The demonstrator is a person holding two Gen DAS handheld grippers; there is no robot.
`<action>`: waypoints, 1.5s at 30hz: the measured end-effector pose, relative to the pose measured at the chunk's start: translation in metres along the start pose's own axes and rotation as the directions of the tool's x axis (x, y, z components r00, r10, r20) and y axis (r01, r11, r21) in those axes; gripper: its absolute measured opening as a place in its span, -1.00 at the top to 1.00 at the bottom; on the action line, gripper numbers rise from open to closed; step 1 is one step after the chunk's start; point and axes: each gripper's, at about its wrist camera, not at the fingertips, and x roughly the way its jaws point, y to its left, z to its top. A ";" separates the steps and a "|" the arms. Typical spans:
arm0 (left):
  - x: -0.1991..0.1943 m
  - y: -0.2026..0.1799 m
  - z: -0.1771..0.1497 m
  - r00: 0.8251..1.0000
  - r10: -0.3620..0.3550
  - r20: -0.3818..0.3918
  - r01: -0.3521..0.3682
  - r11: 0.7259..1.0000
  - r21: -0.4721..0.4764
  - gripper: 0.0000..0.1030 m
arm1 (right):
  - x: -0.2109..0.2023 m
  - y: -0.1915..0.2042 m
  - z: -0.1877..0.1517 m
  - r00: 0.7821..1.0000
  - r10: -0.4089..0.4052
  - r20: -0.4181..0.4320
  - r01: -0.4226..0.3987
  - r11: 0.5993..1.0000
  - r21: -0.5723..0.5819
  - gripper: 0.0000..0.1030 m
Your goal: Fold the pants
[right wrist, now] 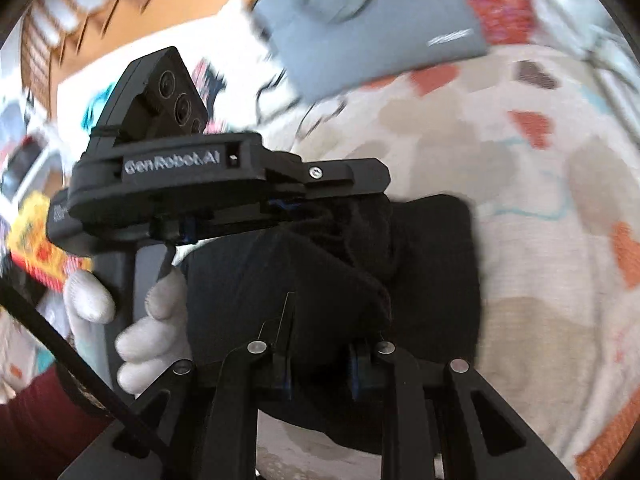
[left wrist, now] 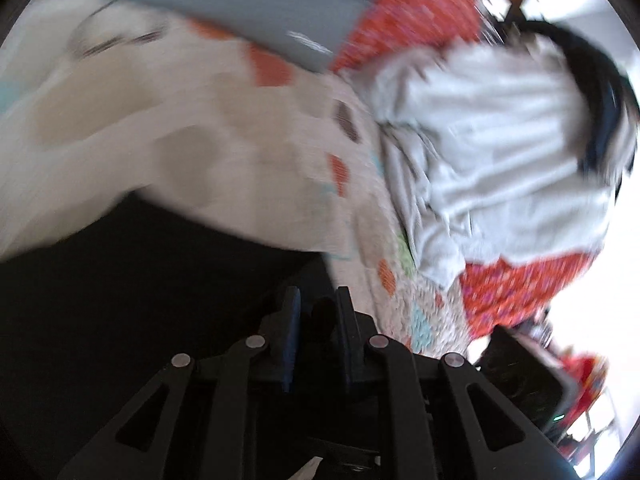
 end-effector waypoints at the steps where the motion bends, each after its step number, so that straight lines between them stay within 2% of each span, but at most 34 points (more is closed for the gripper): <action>1: -0.012 0.013 -0.002 1.000 -0.021 0.018 0.021 0.999 -0.040 0.70 | 0.010 0.004 0.001 1.000 -0.005 -0.029 0.005 1.000 -0.011 0.48; 3: -0.037 0.028 -0.009 0.997 -0.045 0.061 0.050 0.995 -0.084 0.69 | 0.031 0.014 -0.004 0.996 -0.012 -0.093 0.008 0.999 -0.039 0.26; 5: -0.062 0.035 -0.018 0.993 -0.048 0.110 0.058 0.994 -0.094 0.56 | 0.043 0.021 -0.010 0.991 0.000 -0.132 -0.008 0.998 -0.055 -0.11; 6: -0.073 0.038 -0.023 0.990 -0.040 0.134 0.054 0.994 -0.097 0.43 | 0.044 0.025 -0.013 0.991 0.004 -0.135 -0.013 0.998 -0.062 -0.22; 7: -0.082 0.039 -0.027 0.988 -0.034 0.154 0.050 0.994 -0.100 0.35 | 0.044 0.029 -0.015 0.991 0.011 -0.134 -0.020 0.997 -0.068 -0.40; 8: -0.090 0.041 -0.033 0.984 -0.030 0.175 0.049 0.993 -0.105 0.33 | 0.043 0.033 -0.017 0.991 0.017 -0.134 -0.027 0.997 -0.070 -0.52; 10: -0.104 0.047 -0.045 0.976 -0.028 0.214 0.056 0.991 -0.124 0.31 | 0.041 0.037 -0.016 0.990 0.027 -0.136 -0.037 0.997 -0.068 -0.57; 13: -0.116 0.056 -0.061 0.965 -0.037 0.261 0.080 0.985 -0.153 0.28 | 0.031 0.045 -0.013 0.990 0.041 -0.138 -0.053 0.995 -0.085 -0.58; 14: -0.119 0.058 -0.066 0.959 -0.043 0.278 0.092 0.982 -0.163 0.21 | 0.022 0.048 -0.012 0.989 0.067 -0.135 -0.079 0.994 -0.082 -0.58; 17: -0.124 0.065 -0.083 0.938 -0.075 0.339 0.144 0.972 -0.184 -0.01 | -0.011 0.050 -0.002 0.993 0.099 -0.066 -0.102 0.994 -0.034 -0.58; 18: -0.122 0.066 -0.087 0.933 -0.086 0.349 0.159 0.970 -0.185 -0.02 | -0.021 0.044 0.006 0.995 0.094 -0.039 -0.094 0.996 0.003 -0.57; 20: -0.114 0.065 -0.095 0.931 -0.103 0.349 0.173 0.969 -0.177 -0.02 | -0.034 0.027 0.021 0.996 0.087 -0.003 -0.086 0.993 0.080 -0.50; 22: -0.104 0.061 -0.101 0.938 -0.109 0.328 0.167 0.974 -0.154 -0.02 | -0.032 0.013 0.033 0.996 0.094 0.002 -0.093 0.985 0.148 -0.37; 26: -0.085 0.054 -0.111 0.955 -0.107 0.277 0.137 0.986 -0.093 -0.02 | 0.009 0.006 0.050 0.984 0.163 -0.074 -0.141 0.959 0.247 -0.26; 29: -0.077 0.056 -0.119 0.959 -0.122 0.254 0.142 0.988 -0.063 -0.02 | 0.057 -0.001 0.058 0.962 0.224 -0.155 -0.163 0.928 0.334 -0.26; 30: -0.075 0.059 -0.122 0.961 -0.123 0.248 0.142 0.988 -0.061 -0.02 | 0.077 -0.004 0.059 0.948 0.264 -0.180 -0.182 0.910 0.373 -0.26; 32: -0.072 0.065 -0.123 0.960 -0.146 0.237 0.170 0.982 -0.082 -0.02 | 0.105 -0.010 0.056 0.932 0.308 -0.190 -0.200 0.875 0.441 -0.22; 35: -0.074 0.074 -0.122 0.950 -0.194 0.244 0.225 0.969 -0.105 -0.02 | 0.117 -0.010 0.059 0.932 0.322 -0.166 -0.210 0.853 0.477 -0.22; 41: -0.074 0.083 -0.123 0.942 -0.224 0.249 0.265 0.954 -0.143 -0.02 | 0.050 0.002 0.066 0.948 0.310 -0.068 -0.261 0.885 0.386 -0.25; 43: -0.073 0.083 -0.123 0.942 -0.226 0.249 0.267 0.952 -0.147 -0.02 | 0.028 -0.003 0.056 0.944 0.328 -0.037 -0.286 0.870 0.402 -0.29; 45: -0.073 0.083 -0.123 0.940 -0.228 0.252 0.271 0.950 -0.153 -0.02 | 0.016 -0.015 0.037 0.923 0.385 -0.005 -0.339 0.819 0.462 -0.30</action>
